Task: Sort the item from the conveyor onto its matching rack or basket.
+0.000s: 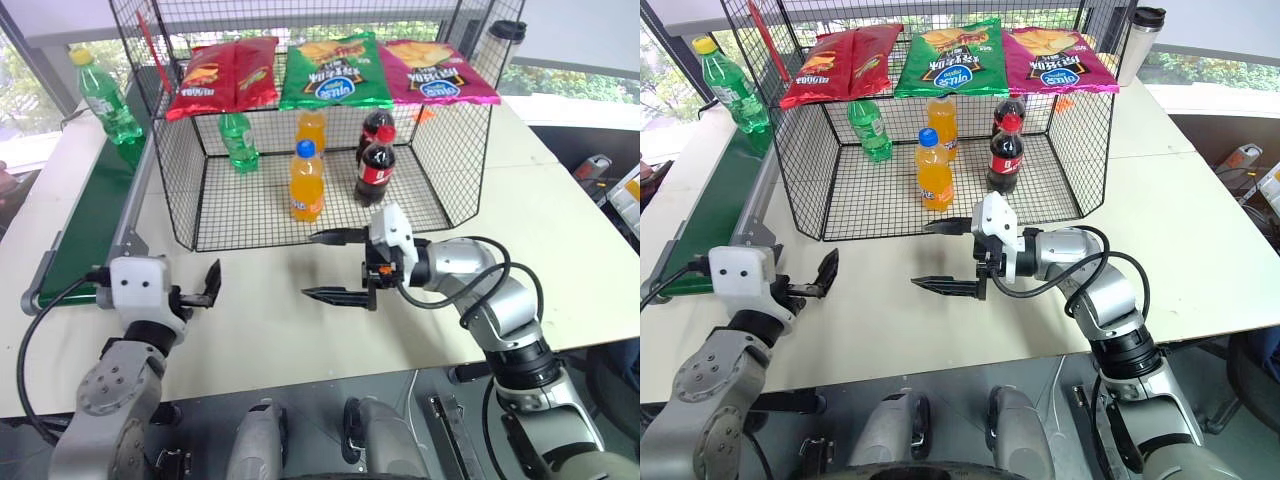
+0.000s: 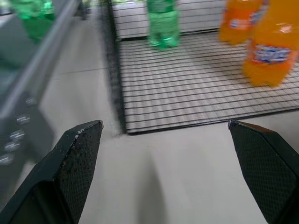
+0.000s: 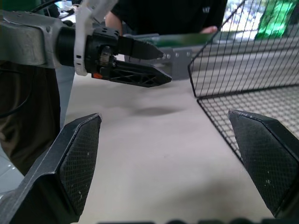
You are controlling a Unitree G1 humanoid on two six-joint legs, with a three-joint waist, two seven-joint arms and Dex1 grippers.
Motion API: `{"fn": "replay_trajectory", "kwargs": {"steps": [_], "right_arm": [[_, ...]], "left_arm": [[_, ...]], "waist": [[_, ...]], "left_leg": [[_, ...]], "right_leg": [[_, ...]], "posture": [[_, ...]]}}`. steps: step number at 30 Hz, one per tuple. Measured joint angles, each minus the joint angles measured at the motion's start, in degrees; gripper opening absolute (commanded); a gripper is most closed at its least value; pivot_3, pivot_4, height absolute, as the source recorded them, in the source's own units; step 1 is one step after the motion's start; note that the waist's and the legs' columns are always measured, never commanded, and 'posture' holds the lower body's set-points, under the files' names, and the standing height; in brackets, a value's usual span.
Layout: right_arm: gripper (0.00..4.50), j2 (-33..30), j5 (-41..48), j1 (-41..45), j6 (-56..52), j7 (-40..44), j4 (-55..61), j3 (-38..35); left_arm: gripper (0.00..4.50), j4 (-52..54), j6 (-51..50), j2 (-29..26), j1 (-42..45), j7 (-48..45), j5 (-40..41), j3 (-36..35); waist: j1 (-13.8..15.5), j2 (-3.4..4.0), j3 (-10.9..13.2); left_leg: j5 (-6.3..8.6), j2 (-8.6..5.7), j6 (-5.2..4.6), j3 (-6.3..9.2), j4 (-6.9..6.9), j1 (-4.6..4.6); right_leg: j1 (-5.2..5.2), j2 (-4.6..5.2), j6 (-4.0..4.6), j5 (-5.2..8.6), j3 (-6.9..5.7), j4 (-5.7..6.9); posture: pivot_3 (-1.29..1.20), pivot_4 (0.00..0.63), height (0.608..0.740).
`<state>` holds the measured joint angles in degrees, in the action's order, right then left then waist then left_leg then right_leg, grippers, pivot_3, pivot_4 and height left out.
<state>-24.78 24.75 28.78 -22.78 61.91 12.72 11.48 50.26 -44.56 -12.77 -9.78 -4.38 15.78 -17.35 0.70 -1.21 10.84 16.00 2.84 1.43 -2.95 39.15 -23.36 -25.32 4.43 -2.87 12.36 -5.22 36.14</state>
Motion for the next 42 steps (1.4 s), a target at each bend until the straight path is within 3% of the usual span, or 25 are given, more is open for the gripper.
{"fn": "replay_trajectory", "kwargs": {"steps": [17,31,42], "right_arm": [[4.50,2.3,-5.4,0.2,11.9,1.0,-6.8,1.8],[4.50,2.3,-7.2,0.2,13.4,0.1,-8.0,2.0],[4.50,1.9,-7.7,0.2,12.5,-0.6,-8.0,2.6]], "left_arm": [[4.47,-4.5,1.2,-2.8,7.2,4.1,-0.6,-13.9],[4.47,-12.0,2.9,-5.1,6.0,3.3,-0.4,-17.9],[4.47,-12.1,3.4,-5.0,7.7,3.7,0.0,-17.9]], "waist": [[0.0,-0.01,0.0],[0.0,-0.01,0.0],[0.0,-0.01,0.0]], "left_leg": [[0.00,-0.01,0.00,-0.04,0.00,0.01],[0.00,0.00,0.00,-0.05,0.00,0.01],[0.00,0.00,0.00,-0.05,0.00,0.02]], "right_leg": [[0.02,-0.01,-0.12,-0.08,0.00,0.01],[0.02,0.00,-0.11,-0.08,0.00,0.01],[0.02,0.01,-0.11,-0.08,0.00,0.01]], "posture": [[0.00,0.150,0.740],[0.00,0.150,0.740],[0.00,0.150,0.740]]}}
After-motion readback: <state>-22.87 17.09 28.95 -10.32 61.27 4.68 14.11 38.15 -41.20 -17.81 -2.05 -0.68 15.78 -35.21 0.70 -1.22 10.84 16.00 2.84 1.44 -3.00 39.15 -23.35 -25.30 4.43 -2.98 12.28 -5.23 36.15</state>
